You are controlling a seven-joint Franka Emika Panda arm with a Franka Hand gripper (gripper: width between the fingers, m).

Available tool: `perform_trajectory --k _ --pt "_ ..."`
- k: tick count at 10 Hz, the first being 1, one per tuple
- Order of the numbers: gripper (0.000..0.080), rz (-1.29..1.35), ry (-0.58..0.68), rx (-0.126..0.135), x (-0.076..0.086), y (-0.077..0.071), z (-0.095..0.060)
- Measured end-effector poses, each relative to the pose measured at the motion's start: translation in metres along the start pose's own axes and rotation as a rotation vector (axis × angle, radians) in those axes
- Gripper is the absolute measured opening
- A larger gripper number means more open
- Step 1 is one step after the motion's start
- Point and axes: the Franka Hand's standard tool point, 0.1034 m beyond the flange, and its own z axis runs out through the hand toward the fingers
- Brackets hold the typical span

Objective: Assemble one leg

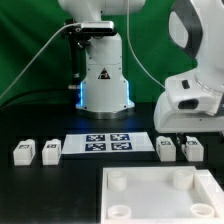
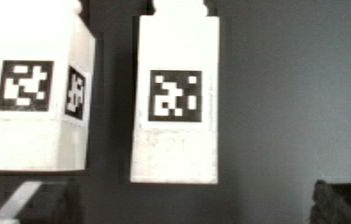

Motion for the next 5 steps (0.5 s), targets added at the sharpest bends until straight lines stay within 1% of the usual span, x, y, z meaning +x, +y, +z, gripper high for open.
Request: perform_trajectory --k 2,3,4,5 --pt "0.0649 0.003 -0.141 -0.010 0.001 0.002 0.003" --pt "0.0649 0.003 -0.150 -0.009 0.004 0.002 0.004" --pt "0.0649 0.011 -0.152 -0.011 0.003 0.001 0.006" --pt "0.0649 0.019 -0.162 -0.015 0.002 0.000 0.012"
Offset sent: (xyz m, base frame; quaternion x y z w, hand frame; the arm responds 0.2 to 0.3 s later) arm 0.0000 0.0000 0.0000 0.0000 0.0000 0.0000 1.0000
